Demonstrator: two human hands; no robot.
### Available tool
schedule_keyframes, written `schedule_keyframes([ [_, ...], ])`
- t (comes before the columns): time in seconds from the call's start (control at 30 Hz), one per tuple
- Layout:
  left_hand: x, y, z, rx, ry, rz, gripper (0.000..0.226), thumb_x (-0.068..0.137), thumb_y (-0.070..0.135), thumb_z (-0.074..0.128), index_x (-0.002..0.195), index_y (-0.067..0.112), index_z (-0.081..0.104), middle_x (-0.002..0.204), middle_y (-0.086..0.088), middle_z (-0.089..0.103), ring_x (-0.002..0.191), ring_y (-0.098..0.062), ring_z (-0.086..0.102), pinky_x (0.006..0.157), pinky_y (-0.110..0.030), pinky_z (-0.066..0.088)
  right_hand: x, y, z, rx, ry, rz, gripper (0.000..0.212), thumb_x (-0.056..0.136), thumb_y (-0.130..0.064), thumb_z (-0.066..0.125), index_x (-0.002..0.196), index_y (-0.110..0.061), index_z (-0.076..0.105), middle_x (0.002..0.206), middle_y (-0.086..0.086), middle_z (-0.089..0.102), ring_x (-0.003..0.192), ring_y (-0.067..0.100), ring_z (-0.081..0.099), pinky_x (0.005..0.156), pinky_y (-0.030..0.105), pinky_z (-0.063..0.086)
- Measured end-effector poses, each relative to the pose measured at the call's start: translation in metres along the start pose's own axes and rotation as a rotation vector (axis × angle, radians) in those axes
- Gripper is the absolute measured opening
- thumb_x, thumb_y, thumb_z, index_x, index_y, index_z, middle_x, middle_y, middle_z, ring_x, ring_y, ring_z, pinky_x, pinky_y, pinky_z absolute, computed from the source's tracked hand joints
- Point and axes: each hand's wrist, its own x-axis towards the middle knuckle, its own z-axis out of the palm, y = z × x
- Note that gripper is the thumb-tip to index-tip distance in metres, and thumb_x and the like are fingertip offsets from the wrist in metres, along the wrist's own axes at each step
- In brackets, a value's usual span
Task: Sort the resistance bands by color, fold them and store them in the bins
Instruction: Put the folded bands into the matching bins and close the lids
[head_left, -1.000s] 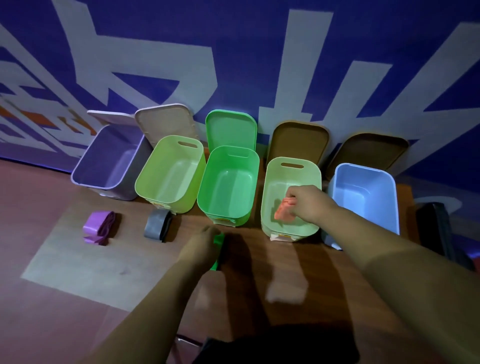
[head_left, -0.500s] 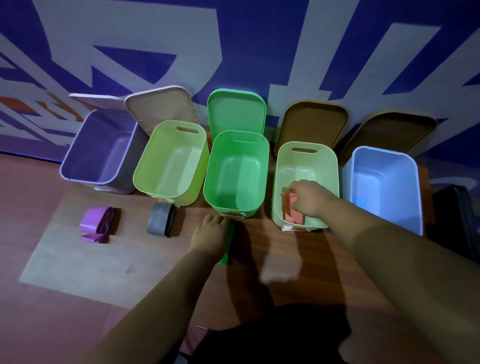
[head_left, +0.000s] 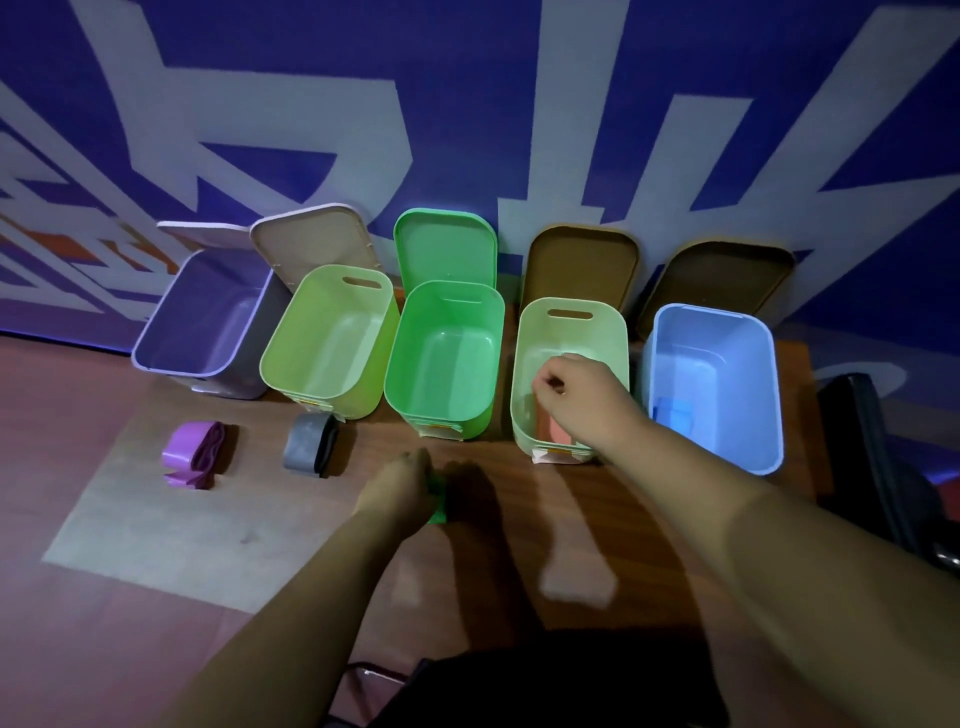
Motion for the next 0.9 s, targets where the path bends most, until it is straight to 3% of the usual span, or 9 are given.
schedule_keyframes([
  [0.07,-0.012,0.011,-0.010,-0.182,0.030,-0.023,0.032,0.087,0.031,0.084,0.095,0.020,0.055,0.095,-0.003,0.067,0.084,-0.022,0.061,0.068,-0.034,0.053,-0.010,-0.006,-0.004,0.075,-0.013,-0.029,0.014,0.099,-0.023,0.063,0.091,-0.020,0.075,0.094,-0.007,0.070,0.090,0.011,0.064,0.086,0.035,0.054],
  [0.17,-0.031,0.027,-0.028,-0.388,0.100,0.003,0.029,0.085,0.027,0.086,0.094,0.017,0.060,0.090,-0.004,0.068,0.085,-0.027,0.065,0.071,-0.038,0.053,-0.026,-0.018,-0.009,0.181,-0.167,-0.028,0.014,0.099,-0.034,0.069,0.108,-0.026,0.076,0.103,-0.018,0.068,0.097,0.003,0.064,0.088,0.032,0.054],
  [0.27,-0.054,0.048,-0.045,-0.805,0.096,0.030,0.024,0.090,0.017,0.083,0.105,0.013,0.065,0.096,-0.007,0.073,0.088,-0.026,0.072,0.075,-0.041,0.062,-0.040,-0.023,-0.011,0.134,-0.343,-0.017,0.065,0.090,-0.056,0.078,0.146,-0.029,0.059,0.134,-0.017,0.058,0.124,0.007,0.056,0.108,0.036,0.049],
  [0.33,-0.067,0.063,-0.053,-1.041,0.077,0.039,0.025,0.093,0.009,0.078,0.111,0.003,0.061,0.099,-0.011,0.072,0.089,-0.025,0.074,0.080,-0.041,0.063,-0.045,-0.021,-0.010,0.208,-0.406,0.011,0.081,0.081,-0.061,0.085,0.150,-0.034,0.054,0.146,-0.010,0.057,0.134,0.011,0.055,0.113,0.037,0.049],
  [0.43,-0.084,0.081,-0.061,-1.335,0.034,0.073,0.020,0.096,0.000,0.071,0.111,0.000,0.059,0.099,-0.016,0.071,0.090,-0.028,0.074,0.083,-0.041,0.062,-0.049,-0.019,-0.013,0.467,-0.415,0.117,0.065,0.062,-0.067,0.090,0.121,-0.053,0.066,0.131,-0.007,0.070,0.120,0.012,0.068,0.102,0.044,0.061],
  [0.6,-0.109,0.090,-0.055,-1.624,0.057,0.074,0.029,0.096,-0.010,0.064,0.124,-0.004,0.059,0.120,-0.025,0.073,0.107,-0.036,0.074,0.089,-0.039,0.063,-0.058,-0.031,-0.023,0.648,-0.348,0.130,0.053,0.072,-0.044,0.094,0.114,-0.036,0.064,0.126,0.004,0.070,0.112,0.020,0.073,0.083,0.037,0.062],
  [0.7,-0.115,0.086,-0.052,-1.686,0.096,0.059,0.030,0.096,-0.010,0.065,0.124,-0.003,0.059,0.120,-0.025,0.073,0.110,-0.036,0.074,0.097,-0.043,0.062,-0.057,-0.042,-0.020,0.636,-0.355,0.136,0.071,0.055,-0.055,0.094,0.118,-0.036,0.066,0.133,0.007,0.070,0.120,0.023,0.071,0.103,0.044,0.059],
  [0.77,-0.116,0.081,-0.053,-1.700,0.097,0.063,0.029,0.096,-0.009,0.065,0.124,-0.002,0.059,0.116,-0.022,0.075,0.108,-0.035,0.075,0.096,-0.042,0.062,-0.056,-0.050,-0.015,0.646,-0.364,0.141,0.058,0.066,-0.045,0.094,0.118,-0.029,0.071,0.127,0.008,0.075,0.115,0.021,0.073,0.103,0.041,0.059],
  [0.9,-0.104,0.061,-0.056,-1.686,0.125,0.060,0.027,0.097,-0.007,0.066,0.121,0.000,0.059,0.107,-0.016,0.077,0.098,-0.029,0.076,0.087,-0.038,0.065,-0.046,-0.067,-0.004,0.686,-0.361,0.191,0.021,0.089,-0.017,0.085,0.109,-0.014,0.078,0.103,0.006,0.082,0.090,0.017,0.076,0.071,0.027,0.058],
])
